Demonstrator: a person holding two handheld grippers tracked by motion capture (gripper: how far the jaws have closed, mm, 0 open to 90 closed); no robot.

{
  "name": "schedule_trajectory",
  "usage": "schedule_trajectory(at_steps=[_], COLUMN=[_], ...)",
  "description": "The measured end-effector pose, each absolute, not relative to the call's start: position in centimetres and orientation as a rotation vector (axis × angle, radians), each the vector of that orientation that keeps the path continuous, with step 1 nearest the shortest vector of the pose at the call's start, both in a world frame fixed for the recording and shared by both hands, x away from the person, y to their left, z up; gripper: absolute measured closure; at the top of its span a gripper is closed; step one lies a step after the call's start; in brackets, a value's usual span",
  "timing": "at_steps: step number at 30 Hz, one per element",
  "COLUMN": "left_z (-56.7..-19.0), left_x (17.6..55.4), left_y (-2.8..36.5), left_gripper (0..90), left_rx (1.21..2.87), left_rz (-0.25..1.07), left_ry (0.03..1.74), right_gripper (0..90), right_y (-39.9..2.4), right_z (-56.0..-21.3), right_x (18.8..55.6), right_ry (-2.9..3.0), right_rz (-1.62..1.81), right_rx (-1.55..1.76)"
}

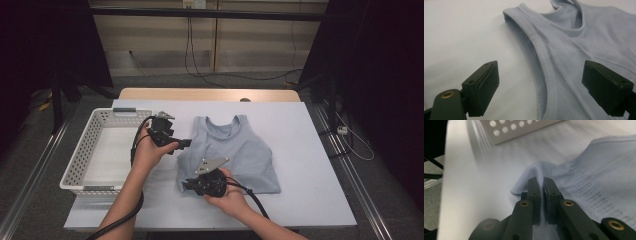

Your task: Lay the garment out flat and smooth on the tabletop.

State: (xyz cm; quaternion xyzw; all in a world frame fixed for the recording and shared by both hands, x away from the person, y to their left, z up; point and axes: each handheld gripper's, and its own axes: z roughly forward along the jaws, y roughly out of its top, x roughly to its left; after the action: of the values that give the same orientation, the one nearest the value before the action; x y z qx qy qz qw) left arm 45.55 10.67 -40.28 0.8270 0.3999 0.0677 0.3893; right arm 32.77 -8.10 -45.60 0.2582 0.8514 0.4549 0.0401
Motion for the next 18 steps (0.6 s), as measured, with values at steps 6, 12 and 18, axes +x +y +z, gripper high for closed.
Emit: schedule_trajectory(at_steps=[6, 12, 18], left_z=[-40.2, -40.5, -40.7], left_x=[46.5, 47.6, 48.9], left_y=[9.8, 8.7, 8.0], left_gripper=[14.0, 12.7, 16.9], left_rx=[2.095, 2.086, 2.102], left_rz=[0.173, 0.215, 0.216], left_ry=[1.008, 1.003, 1.005], right_gripper=[86.1, 86.1, 86.0], right_y=[-8.5, -8.7, -9.0], right_z=[-45.2, -45.1, -44.9], right_x=[32.3, 32.1, 31.9], right_ry=[2.617, 2.615, 2.606], right_rz=[1.449, 1.464, 1.480], right_rx=[0.791, 0.786, 0.788])
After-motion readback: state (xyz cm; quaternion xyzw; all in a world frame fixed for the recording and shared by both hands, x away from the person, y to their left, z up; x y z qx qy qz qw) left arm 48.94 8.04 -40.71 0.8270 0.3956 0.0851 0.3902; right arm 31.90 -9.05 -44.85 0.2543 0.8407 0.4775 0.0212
